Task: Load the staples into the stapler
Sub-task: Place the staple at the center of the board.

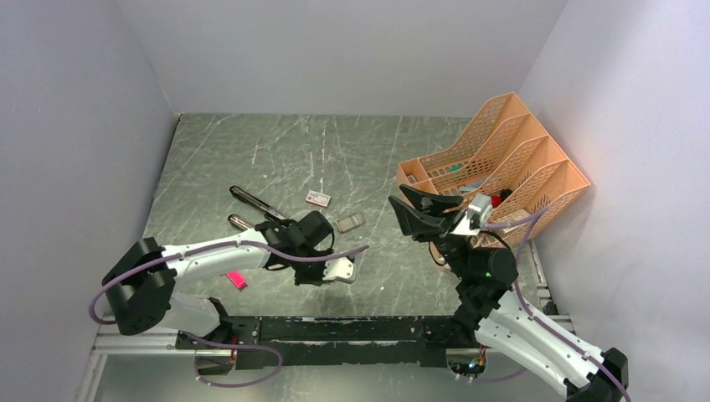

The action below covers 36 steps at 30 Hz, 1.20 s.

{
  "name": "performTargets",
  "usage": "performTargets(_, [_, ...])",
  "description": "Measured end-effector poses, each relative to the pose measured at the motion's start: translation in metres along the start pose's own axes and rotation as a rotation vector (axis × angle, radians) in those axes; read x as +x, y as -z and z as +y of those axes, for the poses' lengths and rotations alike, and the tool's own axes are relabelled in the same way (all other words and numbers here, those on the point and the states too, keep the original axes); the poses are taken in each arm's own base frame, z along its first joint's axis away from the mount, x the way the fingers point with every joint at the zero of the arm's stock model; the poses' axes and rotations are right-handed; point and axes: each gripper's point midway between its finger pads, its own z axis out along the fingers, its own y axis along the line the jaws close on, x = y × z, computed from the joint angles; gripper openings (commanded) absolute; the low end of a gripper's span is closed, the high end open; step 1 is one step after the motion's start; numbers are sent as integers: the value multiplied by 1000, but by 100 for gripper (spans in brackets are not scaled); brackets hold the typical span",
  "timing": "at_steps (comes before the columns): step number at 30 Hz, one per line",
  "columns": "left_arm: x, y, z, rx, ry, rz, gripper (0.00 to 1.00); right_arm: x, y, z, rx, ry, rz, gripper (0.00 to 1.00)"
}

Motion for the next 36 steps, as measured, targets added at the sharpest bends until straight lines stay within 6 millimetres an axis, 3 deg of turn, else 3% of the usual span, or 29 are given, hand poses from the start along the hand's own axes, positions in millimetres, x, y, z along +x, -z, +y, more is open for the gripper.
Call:
performTargets(7, [17, -11, 6, 6, -11, 111, 8, 5, 1, -1, 3, -1, 12, 43])
performTargets(15, [21, -28, 13, 27, -39, 196, 11, 5, 6, -4, 20, 0, 16, 43])
performTargets(20, [25, -35, 13, 40, -52, 232, 16, 0, 8, -5, 30, 3, 7, 43])
performTargets(26, [24, -36, 13, 43, -76, 248, 31, 0, 9, -6, 39, 4, 7, 43])
performTargets(36, [24, -36, 14, 35, -77, 251, 38, 3, 10, -9, 50, 5, 22, 43])
